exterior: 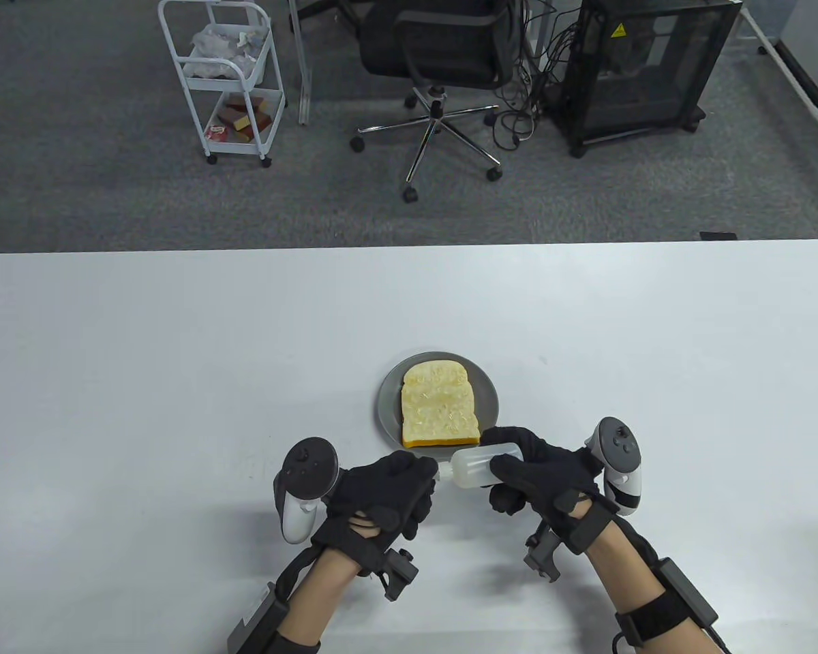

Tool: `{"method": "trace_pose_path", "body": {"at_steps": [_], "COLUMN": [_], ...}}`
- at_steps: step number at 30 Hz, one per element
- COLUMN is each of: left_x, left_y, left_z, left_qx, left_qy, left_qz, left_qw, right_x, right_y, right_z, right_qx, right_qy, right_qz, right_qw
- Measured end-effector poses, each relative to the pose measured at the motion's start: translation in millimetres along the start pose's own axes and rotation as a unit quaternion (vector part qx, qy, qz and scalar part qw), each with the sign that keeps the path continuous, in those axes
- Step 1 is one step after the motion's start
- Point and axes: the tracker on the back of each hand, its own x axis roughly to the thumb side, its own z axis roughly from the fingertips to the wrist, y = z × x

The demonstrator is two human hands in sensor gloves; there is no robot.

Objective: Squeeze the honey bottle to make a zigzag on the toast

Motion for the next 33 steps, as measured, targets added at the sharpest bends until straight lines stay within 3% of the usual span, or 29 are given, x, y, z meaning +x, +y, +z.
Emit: {"method": "trace_pose_path", "body": {"at_steps": [4, 6, 10, 23, 26, 29, 30, 33], "left_x": [2, 5, 14, 40, 46, 55, 57, 57], "left_y": [3, 5, 5, -20, -21, -11, -6, 8], "left_z": [3, 5, 5, 9, 15, 20, 21, 21], "left_qx": [0.054, 0.071, 0.062, 0.003, 0.018, 0.058, 0.077, 0.109], "left_qy": [-0.025, -0.035, -0.058, -0.132, -0.133, -0.141, -0.144, -0.130], "left_qz": [-0.003, -0.029, -0.127, -0.281, -0.307, -0.347, -0.373, -0.431], "left_qw": [0.998, 0.996, 0.988, 0.950, 0.942, 0.926, 0.914, 0.887], "right_x": [7, 12, 23, 32, 44, 60, 66, 77], "right_y": [2, 7, 33, 62, 53, 30, 18, -10], "right_z": [-1, 0, 0, 6, 7, 10, 12, 8], "right_qx": [0.040, 0.067, 0.109, 0.088, 0.045, -0.024, -0.071, -0.144], "right_qy": [-0.002, 0.001, -0.028, -0.065, -0.077, -0.088, -0.093, -0.095], "right_qz": [0.058, 0.137, 0.344, 0.468, 0.499, 0.488, 0.479, 0.506], "right_qw": [0.997, 0.988, 0.932, 0.877, 0.862, 0.868, 0.870, 0.845]}}
